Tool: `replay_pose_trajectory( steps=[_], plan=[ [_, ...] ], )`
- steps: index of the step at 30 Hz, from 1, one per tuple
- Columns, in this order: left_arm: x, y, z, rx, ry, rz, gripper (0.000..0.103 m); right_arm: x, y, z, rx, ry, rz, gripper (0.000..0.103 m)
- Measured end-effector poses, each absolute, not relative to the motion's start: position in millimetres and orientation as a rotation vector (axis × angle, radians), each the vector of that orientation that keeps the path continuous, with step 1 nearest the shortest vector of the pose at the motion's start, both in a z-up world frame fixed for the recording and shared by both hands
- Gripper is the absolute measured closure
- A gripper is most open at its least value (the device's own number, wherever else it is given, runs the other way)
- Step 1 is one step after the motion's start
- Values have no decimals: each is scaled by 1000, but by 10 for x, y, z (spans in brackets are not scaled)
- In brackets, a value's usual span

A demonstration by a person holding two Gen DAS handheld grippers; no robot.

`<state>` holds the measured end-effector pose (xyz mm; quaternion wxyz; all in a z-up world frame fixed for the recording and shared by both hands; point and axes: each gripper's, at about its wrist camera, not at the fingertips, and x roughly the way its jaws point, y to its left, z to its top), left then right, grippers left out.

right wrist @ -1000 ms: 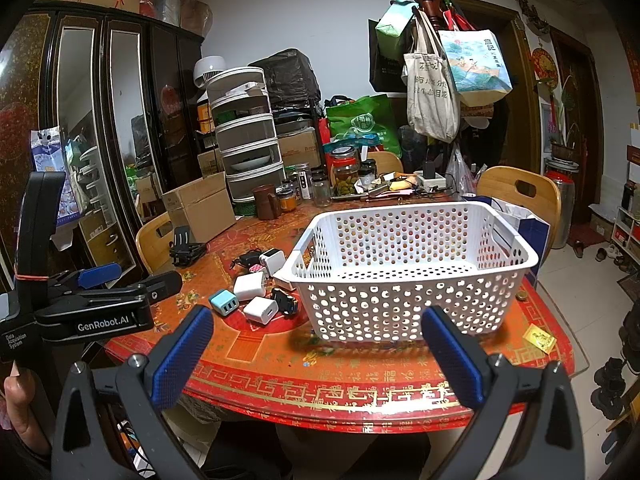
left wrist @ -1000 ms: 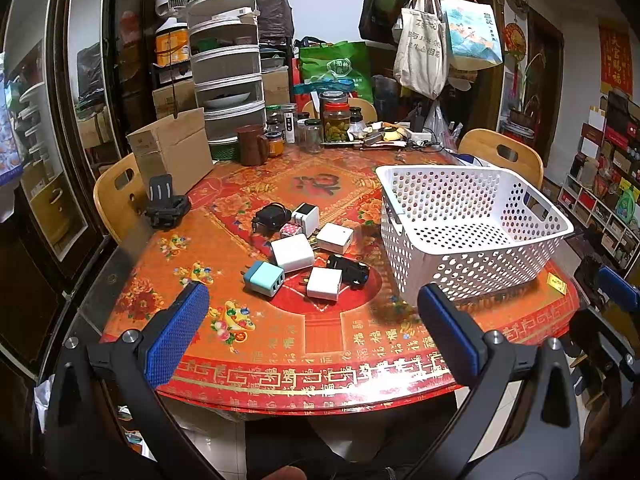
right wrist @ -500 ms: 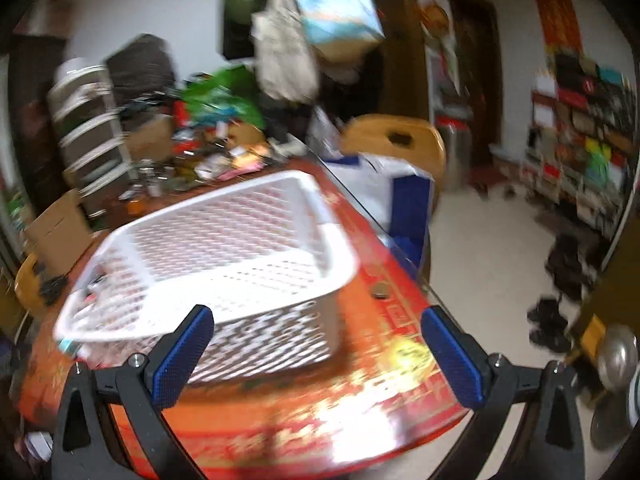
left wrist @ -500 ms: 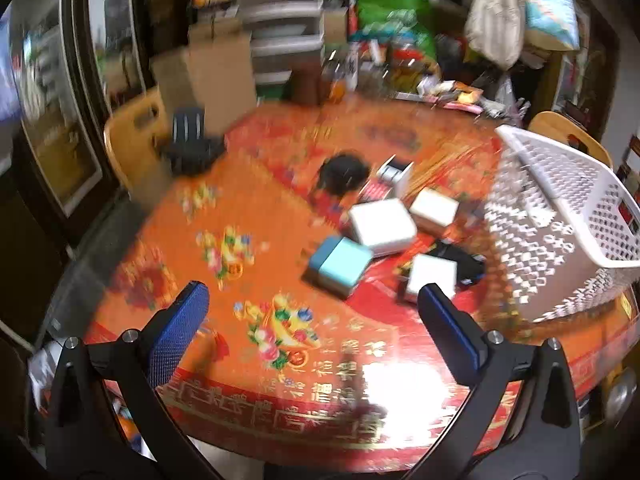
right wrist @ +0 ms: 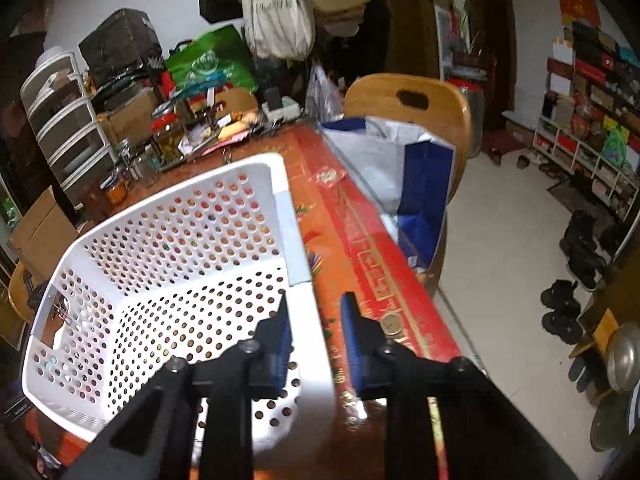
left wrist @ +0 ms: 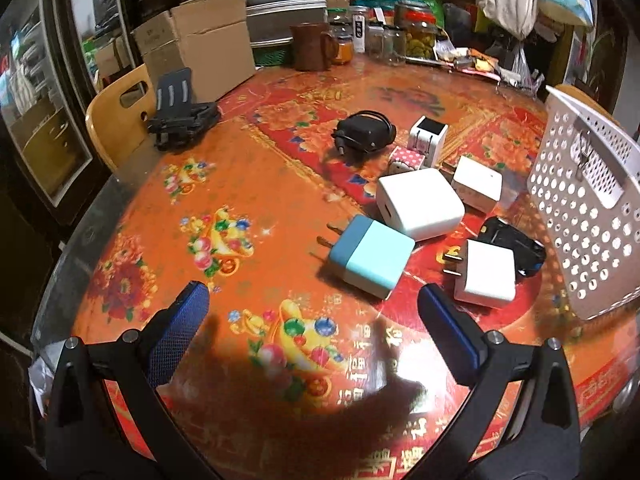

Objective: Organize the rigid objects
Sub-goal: 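Move the left tool to the light-blue adapter and close on it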

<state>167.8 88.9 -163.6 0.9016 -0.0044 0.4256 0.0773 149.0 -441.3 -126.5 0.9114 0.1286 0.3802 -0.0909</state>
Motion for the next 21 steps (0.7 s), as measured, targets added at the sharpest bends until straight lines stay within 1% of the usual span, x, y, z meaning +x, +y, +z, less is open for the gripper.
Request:
replay_pose_trajectory(
  steps=[2,4,17,19,21],
  plan=[
    [1769,846,-1684,12,894,155,0,1546,-4367,-1302,251,793,-190,90],
    [1860,808,-1740,26,911,137,0,1575,-4353,-1337,250,802,-192,91],
    [2197,739,-1969,67,939,125,1,1563,-4338,-1343,255,787,-200,91],
    [2225,730,-1971,62,932,115,4,1565,-4335,-1345,252,787,-197,91],
    [2231,722,-1967,50,932,106,11,1566,-4336,-1345,254,786,-196,91]
  ],
)
